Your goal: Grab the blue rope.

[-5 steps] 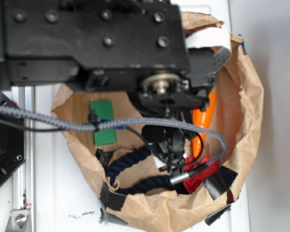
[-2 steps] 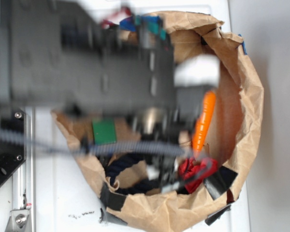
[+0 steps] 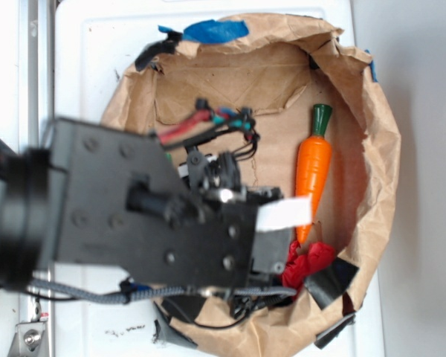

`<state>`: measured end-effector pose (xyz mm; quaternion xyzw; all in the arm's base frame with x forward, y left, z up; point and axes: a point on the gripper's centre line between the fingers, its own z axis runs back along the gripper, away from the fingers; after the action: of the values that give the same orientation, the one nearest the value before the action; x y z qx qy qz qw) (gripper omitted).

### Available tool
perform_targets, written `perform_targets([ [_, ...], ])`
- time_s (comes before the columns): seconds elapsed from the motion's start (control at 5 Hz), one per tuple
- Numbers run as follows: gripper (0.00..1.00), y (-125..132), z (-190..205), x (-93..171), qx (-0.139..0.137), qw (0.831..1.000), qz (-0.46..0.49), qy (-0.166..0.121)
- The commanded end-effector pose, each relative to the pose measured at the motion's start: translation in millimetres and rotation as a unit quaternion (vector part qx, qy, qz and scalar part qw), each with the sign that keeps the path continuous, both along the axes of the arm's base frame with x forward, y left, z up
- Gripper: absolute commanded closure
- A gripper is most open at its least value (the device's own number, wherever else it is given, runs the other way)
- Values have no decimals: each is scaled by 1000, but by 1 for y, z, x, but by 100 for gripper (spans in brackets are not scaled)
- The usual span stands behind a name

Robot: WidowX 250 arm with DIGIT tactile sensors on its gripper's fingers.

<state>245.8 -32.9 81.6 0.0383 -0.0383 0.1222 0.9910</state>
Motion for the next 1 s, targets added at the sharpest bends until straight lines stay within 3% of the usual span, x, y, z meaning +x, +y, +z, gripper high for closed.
perform_targets([
  [0.0, 0, 6, -2, -6, -3, 1000, -5, -25],
  [0.2, 0, 14, 1, -12, -26, 999, -9, -32],
  [0.8, 0, -2, -6, -10, -53, 998, 15, -39],
])
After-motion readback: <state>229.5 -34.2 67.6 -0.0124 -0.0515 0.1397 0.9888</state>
